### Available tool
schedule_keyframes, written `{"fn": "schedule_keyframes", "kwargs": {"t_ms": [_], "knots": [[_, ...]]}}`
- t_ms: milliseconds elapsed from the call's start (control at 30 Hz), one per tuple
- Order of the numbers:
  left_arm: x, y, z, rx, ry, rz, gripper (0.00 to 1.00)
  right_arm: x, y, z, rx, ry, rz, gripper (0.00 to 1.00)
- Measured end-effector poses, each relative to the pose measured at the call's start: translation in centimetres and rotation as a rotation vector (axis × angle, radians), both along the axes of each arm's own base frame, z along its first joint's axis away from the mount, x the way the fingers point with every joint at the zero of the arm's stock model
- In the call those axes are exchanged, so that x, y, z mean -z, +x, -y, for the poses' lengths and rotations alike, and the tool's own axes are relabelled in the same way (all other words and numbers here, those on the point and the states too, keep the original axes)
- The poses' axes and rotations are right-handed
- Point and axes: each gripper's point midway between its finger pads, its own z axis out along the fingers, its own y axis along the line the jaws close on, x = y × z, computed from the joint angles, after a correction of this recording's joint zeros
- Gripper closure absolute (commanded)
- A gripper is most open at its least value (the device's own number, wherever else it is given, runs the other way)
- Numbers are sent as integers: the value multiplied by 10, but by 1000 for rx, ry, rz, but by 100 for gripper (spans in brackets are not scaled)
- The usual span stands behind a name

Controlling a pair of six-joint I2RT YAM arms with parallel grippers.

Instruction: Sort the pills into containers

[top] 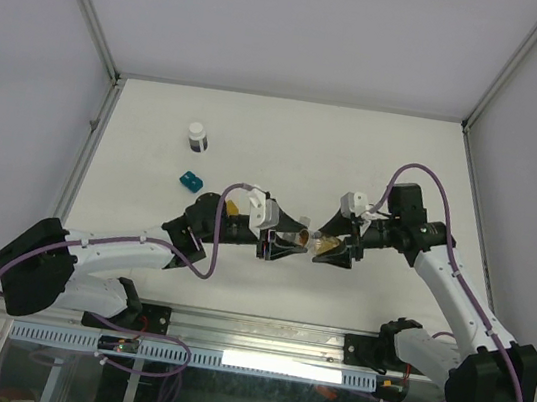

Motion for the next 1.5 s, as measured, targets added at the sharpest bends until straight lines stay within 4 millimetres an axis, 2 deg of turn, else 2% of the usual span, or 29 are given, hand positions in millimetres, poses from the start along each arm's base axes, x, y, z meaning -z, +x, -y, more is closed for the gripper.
{"fn": "schedule_keyframes", "kwargs": {"t_ms": [167, 333, 467, 500, 633, 733, 767, 933, 1100, 1200, 1333, 1400, 1500], "knots": [[0, 5, -1, -74, -32, -224, 100, 2, -1, 0, 5, -5, -37, 100], [1, 2, -2, -184, -65, -481, 100, 3, 0, -1, 8, -7, -55, 100], [-1, 1, 0, -267, -74, -602, 100, 3, 0, -1, 10, -8, -62, 100], [0, 1, 0, -282, -74, -616, 96, 2, 0, -1, 11, -8, -62, 100], [0, 4, -2, -323, -78, -661, 41, 2, 1, -1, 12, -7, -58, 100], [-1, 6, -2, -333, -82, -673, 8, 2, 3, -1, 13, -6, -41, 100], [-1, 6, -2, -333, -82, -672, 2, 2, 5, -2, 14, -5, -33, 100], [-11, 3, -10, -315, -100, -586, 1, 1, 6, -2, 15, -3, -20, 100], [-23, -4, -26, -274, -132, -396, 1, 1, 7, -2, 14, -1, -14, 100], [-18, -6, -32, -214, -118, -262, 1, 1, 7, -2, 14, 0, -11, 100], [-4, 8, -40, -161, -94, -128, 1, 1, 8, -2, 11, 1, -2, 100], [0, 15, -40, -142, -84, -61, 2, 1, 8, -2, 10, 2, 4, 100], [5, 13, -34, -90, -70, 14, 7, 1, 8, -2, 8, 2, 10, 100]]}}
